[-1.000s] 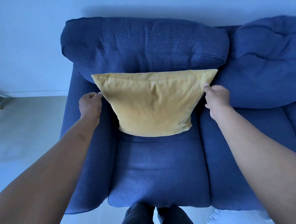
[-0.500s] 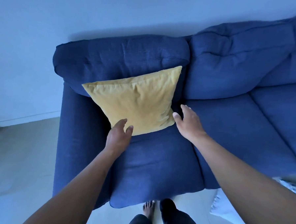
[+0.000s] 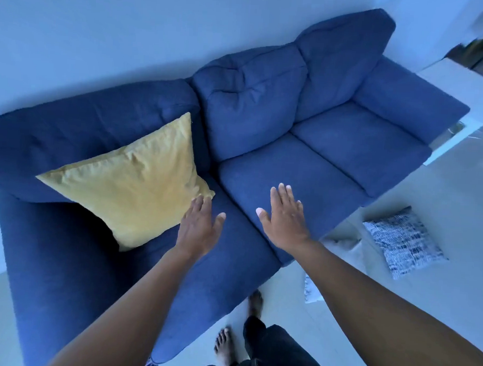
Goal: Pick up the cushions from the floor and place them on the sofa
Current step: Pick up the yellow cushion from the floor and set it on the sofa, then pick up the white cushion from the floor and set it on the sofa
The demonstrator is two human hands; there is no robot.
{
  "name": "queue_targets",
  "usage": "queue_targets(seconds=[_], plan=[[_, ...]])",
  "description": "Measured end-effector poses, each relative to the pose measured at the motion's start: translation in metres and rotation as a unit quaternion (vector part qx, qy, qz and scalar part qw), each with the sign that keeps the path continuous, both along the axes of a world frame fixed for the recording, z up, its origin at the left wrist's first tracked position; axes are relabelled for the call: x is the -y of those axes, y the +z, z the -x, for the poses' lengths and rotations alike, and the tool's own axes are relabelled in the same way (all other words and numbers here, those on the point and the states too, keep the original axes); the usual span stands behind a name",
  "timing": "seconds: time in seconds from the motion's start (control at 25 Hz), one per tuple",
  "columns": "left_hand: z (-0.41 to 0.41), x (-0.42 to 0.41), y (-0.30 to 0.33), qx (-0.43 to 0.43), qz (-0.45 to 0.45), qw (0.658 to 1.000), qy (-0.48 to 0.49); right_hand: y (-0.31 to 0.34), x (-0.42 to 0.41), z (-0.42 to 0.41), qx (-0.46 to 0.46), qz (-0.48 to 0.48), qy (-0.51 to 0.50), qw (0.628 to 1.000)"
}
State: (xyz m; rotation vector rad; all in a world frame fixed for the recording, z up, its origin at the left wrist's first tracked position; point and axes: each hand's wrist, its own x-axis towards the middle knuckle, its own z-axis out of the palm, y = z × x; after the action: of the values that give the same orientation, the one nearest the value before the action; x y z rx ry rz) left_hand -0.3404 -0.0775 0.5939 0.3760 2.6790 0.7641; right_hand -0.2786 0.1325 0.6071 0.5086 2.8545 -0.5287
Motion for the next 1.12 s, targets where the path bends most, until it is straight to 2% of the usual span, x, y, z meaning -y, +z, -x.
queue_targets(seconds=[0.28,0.64,0.88,1.12], plan=[[-0.056,-0.109,-0.007,-0.005,0.03,0.986,-0.162,-0.002,-0.089,-0.116,0.0,-0.009,-0.155,0.988],[-0.154,-0.287,-0.04,0.005,0.074,0.941,-0.33,-0.033,-0.215,-0.273,0.049,0.02,-0.3,0.953],[-0.194,-0.374,-0.062,0.036,0.086,0.936,-0.338,-0.056,-0.292,-0.334,0.098,0.015,-0.31,0.946],[-0.176,-0.402,-0.081,0.085,0.125,0.938,-0.311,-0.083,-0.337,-0.309,0.117,0.045,-0.288,0.949]])
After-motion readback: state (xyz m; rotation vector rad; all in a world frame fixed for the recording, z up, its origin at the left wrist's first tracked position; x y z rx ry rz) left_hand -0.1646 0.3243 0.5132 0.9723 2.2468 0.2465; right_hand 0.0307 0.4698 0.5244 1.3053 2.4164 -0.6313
